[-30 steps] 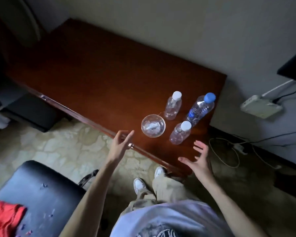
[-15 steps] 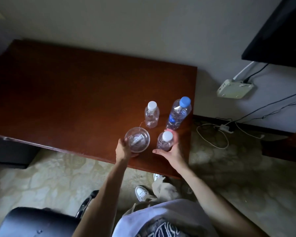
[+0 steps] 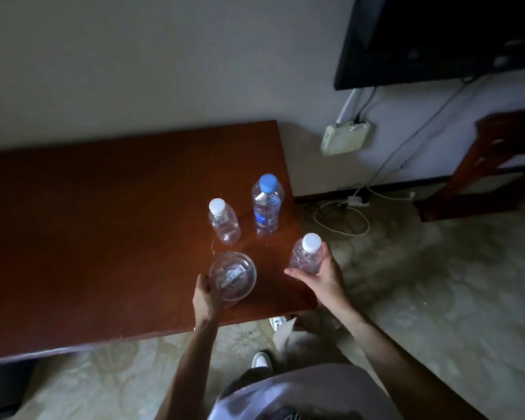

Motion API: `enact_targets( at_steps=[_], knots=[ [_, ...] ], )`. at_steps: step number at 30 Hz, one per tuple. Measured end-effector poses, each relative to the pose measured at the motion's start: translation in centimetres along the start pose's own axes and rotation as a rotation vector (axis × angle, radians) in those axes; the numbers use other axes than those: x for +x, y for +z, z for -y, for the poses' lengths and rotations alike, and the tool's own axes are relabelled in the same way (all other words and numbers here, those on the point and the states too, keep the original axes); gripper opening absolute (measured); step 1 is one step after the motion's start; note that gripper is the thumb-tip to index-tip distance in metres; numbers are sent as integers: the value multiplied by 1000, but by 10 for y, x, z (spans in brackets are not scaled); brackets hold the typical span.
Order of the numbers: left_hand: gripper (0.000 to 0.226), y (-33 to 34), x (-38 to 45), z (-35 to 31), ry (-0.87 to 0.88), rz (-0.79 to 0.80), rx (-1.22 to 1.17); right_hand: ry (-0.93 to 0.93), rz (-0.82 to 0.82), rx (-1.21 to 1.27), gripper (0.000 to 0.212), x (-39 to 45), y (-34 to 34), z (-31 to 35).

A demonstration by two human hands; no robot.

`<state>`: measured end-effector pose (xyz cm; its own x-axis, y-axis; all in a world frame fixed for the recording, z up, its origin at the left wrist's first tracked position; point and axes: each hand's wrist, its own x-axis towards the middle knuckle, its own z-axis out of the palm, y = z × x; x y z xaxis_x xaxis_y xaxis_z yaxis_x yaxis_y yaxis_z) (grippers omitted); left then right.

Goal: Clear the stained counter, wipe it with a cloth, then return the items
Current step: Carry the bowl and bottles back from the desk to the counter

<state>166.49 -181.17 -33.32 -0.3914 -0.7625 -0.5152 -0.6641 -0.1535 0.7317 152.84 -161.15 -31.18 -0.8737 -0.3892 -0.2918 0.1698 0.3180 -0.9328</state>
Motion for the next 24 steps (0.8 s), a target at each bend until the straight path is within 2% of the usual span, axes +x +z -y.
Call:
enact_targets(
  at_steps=[3,6,12,14,17,19,21,24],
  knots=[
    [24,18,-12,-3,98,115,97,58,-192,3,75,-35,-31,-13],
    [28,48,-29,-15,176,246,119,133,-312,-1,64,-73,-65,-25],
    [38,140,-53,-29,175,570,177,238,-599,71,84,-126,-151,-51],
    [27,173,-91,-60,173,662,165,242,-687,112,90,-139,-183,-59],
    [16,234,-155,-93,207,796,230,258,-806,138,70,-158,-235,-69],
    [24,285,-186,-103,233,878,281,262,-883,134,59,-169,-273,-82],
    [25,338,-221,-117,257,945,288,262,-942,146,62,-179,-317,-98],
    [18,418,-275,-133,235,1055,317,251,-997,182,78,-190,-394,-126]
  ],
)
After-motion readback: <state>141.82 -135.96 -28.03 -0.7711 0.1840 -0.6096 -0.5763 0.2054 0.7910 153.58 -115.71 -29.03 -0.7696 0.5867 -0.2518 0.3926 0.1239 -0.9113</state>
